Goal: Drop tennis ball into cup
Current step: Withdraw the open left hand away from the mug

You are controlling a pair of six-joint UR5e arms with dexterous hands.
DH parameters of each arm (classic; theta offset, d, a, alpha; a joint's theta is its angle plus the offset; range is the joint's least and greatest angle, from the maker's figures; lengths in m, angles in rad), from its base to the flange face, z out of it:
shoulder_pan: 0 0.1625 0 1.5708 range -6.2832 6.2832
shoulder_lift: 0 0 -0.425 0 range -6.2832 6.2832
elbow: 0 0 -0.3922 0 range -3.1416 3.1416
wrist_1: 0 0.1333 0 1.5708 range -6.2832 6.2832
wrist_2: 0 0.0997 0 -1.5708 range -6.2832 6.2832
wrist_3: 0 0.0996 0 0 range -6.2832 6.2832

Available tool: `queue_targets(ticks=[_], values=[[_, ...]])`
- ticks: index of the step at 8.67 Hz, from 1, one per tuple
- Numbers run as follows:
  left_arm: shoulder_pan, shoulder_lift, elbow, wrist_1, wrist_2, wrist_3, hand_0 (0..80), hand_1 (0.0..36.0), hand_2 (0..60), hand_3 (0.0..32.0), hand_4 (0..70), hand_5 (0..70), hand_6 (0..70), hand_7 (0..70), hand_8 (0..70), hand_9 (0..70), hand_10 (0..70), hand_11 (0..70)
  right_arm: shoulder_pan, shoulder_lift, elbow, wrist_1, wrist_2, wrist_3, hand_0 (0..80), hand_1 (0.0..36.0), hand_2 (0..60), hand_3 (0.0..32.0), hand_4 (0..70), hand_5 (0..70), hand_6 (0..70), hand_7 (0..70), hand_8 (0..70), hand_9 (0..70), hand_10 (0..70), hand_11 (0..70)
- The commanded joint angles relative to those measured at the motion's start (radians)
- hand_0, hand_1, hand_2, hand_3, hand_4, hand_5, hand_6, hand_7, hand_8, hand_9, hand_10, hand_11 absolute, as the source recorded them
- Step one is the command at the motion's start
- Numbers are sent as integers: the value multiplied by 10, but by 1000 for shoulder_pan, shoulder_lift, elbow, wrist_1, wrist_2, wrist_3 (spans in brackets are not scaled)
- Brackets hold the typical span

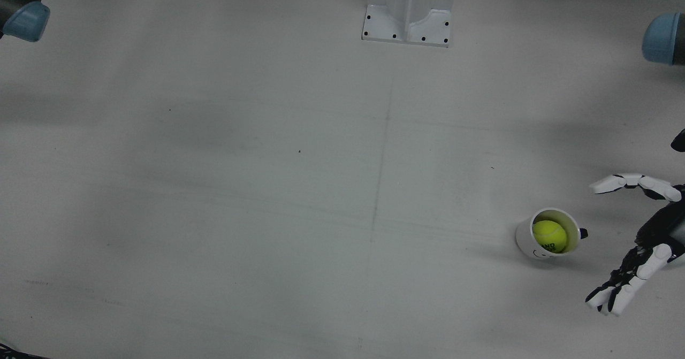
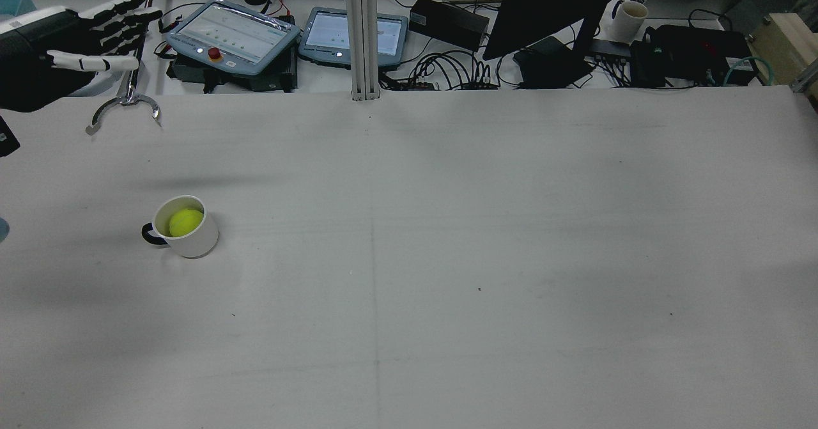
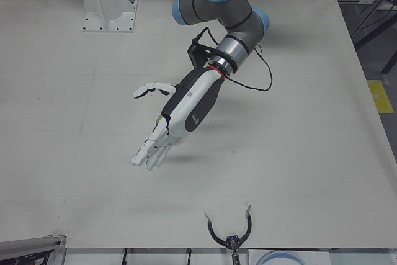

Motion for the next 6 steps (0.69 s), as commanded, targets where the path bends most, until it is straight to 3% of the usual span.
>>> queue_targets(ticks=[1,2,4,6], values=[[-176,-113,230,-37,-3,-1,674,358,149,0,0,58,3,111,0,8,0,0,0,0,-3,0,0,0,0,0,0,0,0,0,0,0,0,0,0,0],[-228,-94,262,-61,-2,-3,800,360,82,0,0,73,0,117,0,9,0,0,0,0,-3,0,0,0,0,0,0,0,0,0,0,0,0,0,0,0],[-285,-35,252,-39,0,-9,800,360,0,0,0,104,0,121,0,10,0,8,0,0,-3,1,0,0,0,0,0,0,0,0,0,0,0,0,0,0],[-334,-34,231,-23,5,-9,800,360,16,0,0,92,0,115,0,9,0,1,0,0,-2,0,0,0,0,0,0,0,0,0,0,0,0,0,0,0]])
